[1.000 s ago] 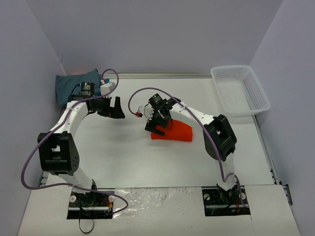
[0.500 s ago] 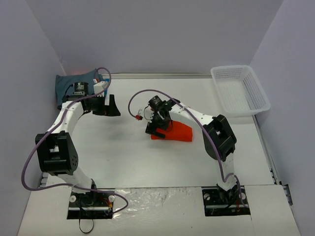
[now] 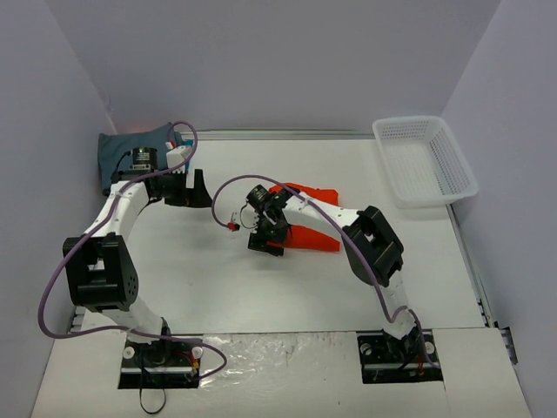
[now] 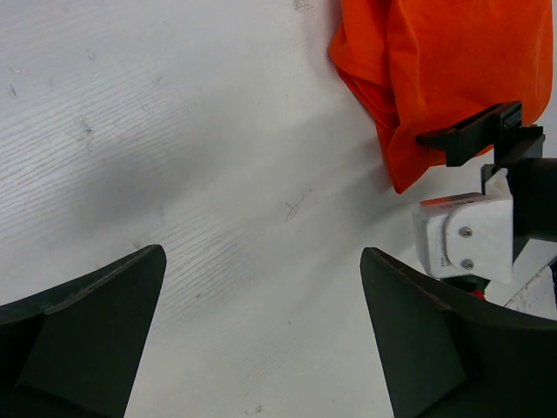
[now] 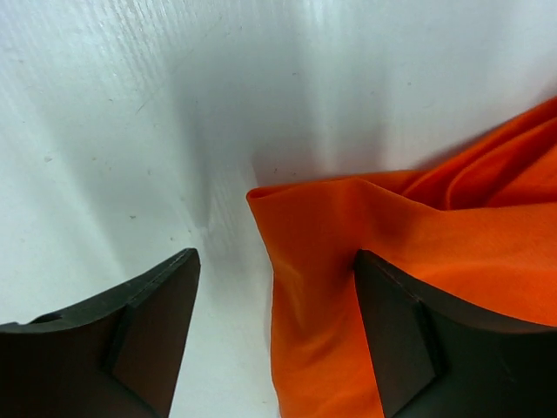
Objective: Fold and stack the t-shirts
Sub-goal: Put the neatly folded tshirt into the corner of the board with the left arm
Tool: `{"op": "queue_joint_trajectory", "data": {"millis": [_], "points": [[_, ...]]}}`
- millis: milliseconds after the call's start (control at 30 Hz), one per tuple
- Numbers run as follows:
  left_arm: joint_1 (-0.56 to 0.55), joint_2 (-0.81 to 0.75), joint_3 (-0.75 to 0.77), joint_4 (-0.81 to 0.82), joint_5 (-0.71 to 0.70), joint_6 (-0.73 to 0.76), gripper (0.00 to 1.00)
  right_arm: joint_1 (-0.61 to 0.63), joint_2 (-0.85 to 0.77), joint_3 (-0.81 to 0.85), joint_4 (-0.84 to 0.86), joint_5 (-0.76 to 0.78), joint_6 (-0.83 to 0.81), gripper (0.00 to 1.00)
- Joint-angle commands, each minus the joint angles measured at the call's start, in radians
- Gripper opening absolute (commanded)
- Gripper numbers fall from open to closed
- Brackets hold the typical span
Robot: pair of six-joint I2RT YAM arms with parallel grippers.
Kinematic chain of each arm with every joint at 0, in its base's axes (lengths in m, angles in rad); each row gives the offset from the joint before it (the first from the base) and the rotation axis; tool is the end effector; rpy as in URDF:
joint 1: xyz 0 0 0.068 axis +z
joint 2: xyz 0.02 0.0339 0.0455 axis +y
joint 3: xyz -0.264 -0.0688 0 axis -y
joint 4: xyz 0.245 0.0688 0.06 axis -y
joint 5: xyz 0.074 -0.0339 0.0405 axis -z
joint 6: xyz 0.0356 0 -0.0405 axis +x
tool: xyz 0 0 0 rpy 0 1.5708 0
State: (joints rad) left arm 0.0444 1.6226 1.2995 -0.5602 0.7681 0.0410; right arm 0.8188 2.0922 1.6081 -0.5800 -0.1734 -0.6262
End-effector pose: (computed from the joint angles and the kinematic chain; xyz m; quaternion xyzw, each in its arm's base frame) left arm 0.3490 -0.0093 0.2793 0.1248 0.8731 -0.3391 0.3272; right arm 0.3024 0.3323 0.1861 -0.6540 0.7091 0.1074 0.2405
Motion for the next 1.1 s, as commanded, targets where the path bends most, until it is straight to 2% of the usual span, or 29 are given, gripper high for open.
{"op": "queue_joint_trajectory", "data": {"millis": [0, 33, 133, 167, 233, 267, 367, 400, 500, 567, 700, 800, 900, 1067], "points": [[0.003, -0.058, -0.005, 0.017, 0.013, -0.013, 0.94, -0.001, 0.035, 0.032, -0.040, 0.025, 0.011, 0.66], [0.002, -0.059, -0.008, 0.019, 0.016, -0.015, 0.94, -0.001, 0.040, 0.032, -0.038, 0.026, 0.011, 0.63], [0.003, -0.061, -0.014, 0.026, 0.023, -0.018, 0.94, -0.001, 0.061, 0.032, -0.035, 0.048, 0.013, 0.43], [0.003, -0.061, -0.014, 0.026, 0.023, -0.020, 0.94, -0.001, 0.065, 0.032, -0.035, 0.055, 0.013, 0.27], [0.003, -0.061, -0.016, 0.026, 0.026, -0.023, 0.94, -0.003, 0.065, 0.030, -0.034, 0.063, 0.013, 0.03], [0.003, -0.061, -0.019, 0.029, 0.034, -0.027, 0.94, -0.001, 0.062, 0.030, -0.034, 0.061, 0.013, 0.00], [0.003, -0.055, -0.035, 0.062, 0.065, -0.076, 0.94, 0.005, 0.028, 0.036, -0.037, 0.071, 0.013, 0.00], [0.006, -0.050, -0.052, 0.080, 0.136, -0.128, 0.94, 0.006, 0.019, 0.041, -0.038, 0.084, 0.014, 0.00], [0.014, -0.011, -0.123, 0.256, 0.268, -0.278, 0.94, 0.011, -0.021, 0.055, -0.041, 0.101, 0.017, 0.00], [0.003, 0.043, -0.132, 0.336, 0.292, -0.374, 0.94, 0.013, -0.052, 0.055, -0.041, 0.109, 0.017, 0.00], [-0.032, 0.201, -0.039, 0.289, 0.348, -0.423, 0.94, 0.014, -0.080, 0.062, -0.040, 0.127, 0.022, 0.00], [-0.095, 0.296, 0.014, 0.364, 0.407, -0.507, 0.94, 0.013, -0.083, 0.067, -0.041, 0.137, 0.023, 0.00], [-0.142, 0.355, 0.015, 0.471, 0.419, -0.645, 0.94, 0.013, -0.084, 0.064, -0.040, 0.141, 0.022, 0.00], [-0.205, 0.450, -0.020, 0.744, 0.460, -0.857, 0.94, 0.013, -0.080, 0.061, -0.041, 0.152, 0.017, 0.00]]}}
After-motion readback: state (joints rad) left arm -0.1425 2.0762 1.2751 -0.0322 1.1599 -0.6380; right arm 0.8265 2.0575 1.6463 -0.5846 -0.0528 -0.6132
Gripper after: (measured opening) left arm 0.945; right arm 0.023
